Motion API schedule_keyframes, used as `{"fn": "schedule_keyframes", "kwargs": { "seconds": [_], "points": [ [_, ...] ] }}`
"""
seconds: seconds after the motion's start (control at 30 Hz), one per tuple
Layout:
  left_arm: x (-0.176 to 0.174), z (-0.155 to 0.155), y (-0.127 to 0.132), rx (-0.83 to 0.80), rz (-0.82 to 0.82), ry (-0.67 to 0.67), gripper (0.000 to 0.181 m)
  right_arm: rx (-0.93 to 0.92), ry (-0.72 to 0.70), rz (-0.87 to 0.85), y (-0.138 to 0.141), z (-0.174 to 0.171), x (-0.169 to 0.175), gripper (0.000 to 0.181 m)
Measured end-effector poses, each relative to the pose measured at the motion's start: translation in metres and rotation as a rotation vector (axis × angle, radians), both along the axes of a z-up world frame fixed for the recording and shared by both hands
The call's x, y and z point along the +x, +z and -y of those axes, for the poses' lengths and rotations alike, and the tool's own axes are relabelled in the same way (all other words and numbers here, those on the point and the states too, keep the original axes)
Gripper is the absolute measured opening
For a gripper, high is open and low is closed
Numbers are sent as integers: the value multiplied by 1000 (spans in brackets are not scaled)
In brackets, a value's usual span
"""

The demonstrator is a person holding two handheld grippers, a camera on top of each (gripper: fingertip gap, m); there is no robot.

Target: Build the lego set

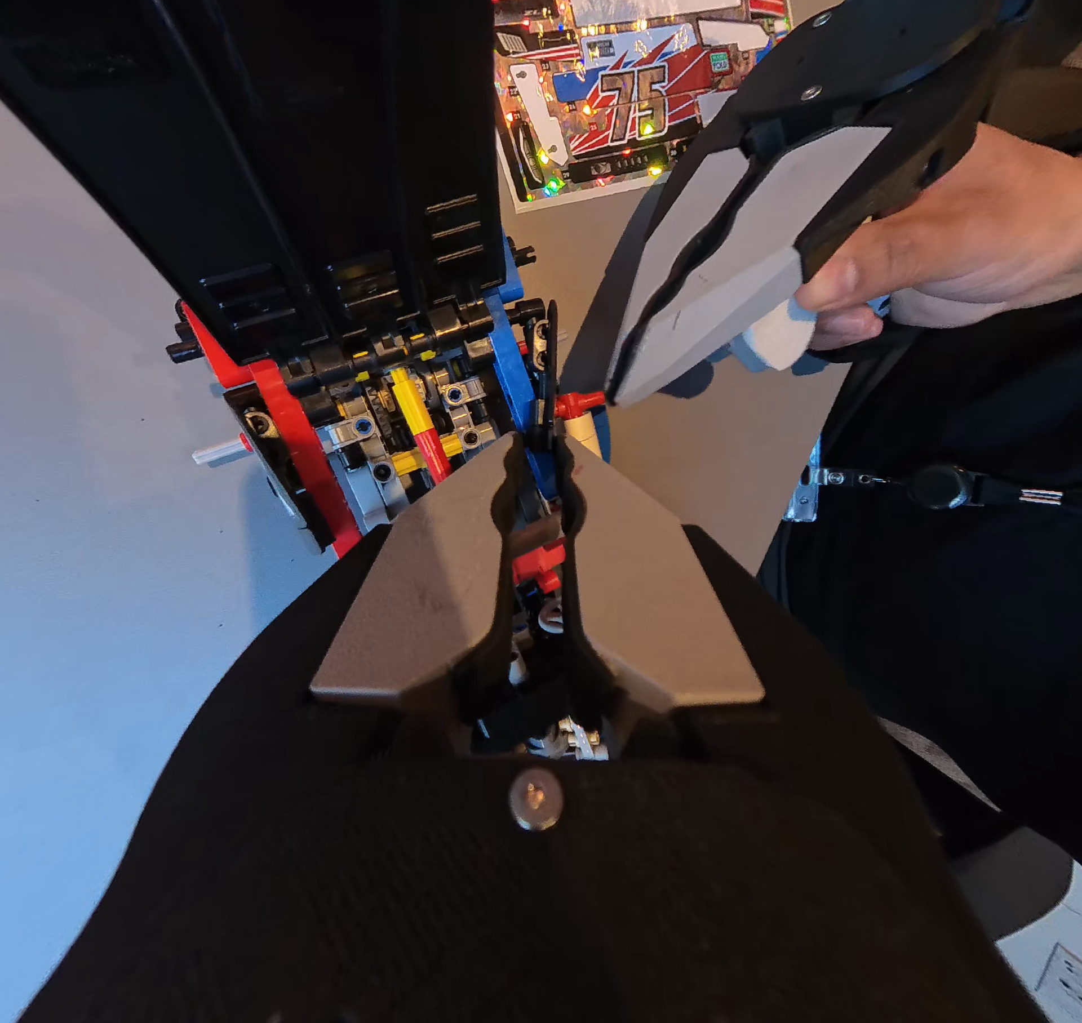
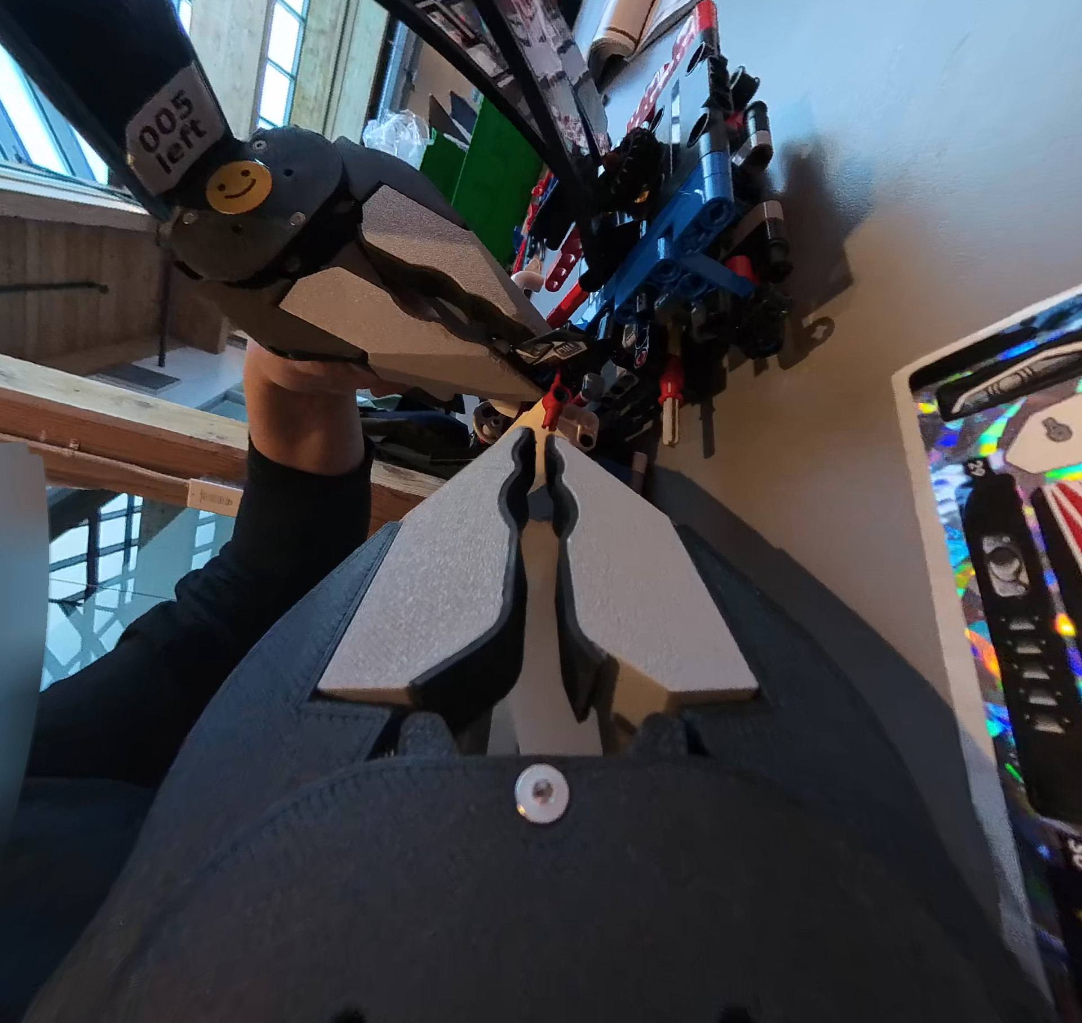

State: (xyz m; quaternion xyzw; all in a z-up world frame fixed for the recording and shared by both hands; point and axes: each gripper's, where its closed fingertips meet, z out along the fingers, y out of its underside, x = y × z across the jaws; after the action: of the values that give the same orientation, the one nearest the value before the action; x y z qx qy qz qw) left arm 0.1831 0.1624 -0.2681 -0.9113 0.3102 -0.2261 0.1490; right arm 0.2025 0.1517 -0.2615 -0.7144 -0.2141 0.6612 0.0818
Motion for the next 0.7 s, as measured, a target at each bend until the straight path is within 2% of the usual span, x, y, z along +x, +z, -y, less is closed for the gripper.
{"fn": "schedule_keyframes", "kwargs": {
  "seconds": [0.7],
  "points": [
    [-2, 1, 0, -11, 21, -44, 7, -24, 10, -2, 0, 1, -8, 0]
  ]
}}
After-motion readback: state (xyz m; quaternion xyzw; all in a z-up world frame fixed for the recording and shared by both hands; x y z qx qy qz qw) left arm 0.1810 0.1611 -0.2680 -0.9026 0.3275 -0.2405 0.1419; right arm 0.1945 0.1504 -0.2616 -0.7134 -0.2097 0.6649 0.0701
